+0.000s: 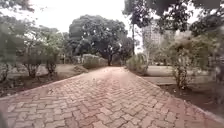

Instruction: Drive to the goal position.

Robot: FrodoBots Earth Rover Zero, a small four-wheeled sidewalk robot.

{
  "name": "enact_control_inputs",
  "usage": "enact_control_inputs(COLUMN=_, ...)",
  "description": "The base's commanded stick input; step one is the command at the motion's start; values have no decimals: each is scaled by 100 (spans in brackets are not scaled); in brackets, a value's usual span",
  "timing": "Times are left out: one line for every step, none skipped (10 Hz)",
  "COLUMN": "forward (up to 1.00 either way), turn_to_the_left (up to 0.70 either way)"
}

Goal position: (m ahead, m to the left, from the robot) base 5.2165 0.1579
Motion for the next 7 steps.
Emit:
enact_control_inputs(forward=70, turn_to_the_left=0)
enact_control_inputs(forward=70, turn_to_the_left=0)
enact_control_inputs(forward=70, turn_to_the_left=0)
enact_control_inputs(forward=70, turn_to_the_left=0)
enact_control_inputs(forward=70, turn_to_the_left=0)
enact_control_inputs(forward=70, turn_to_the_left=0)
enact_control_inputs(forward=70, turn_to_the_left=0)
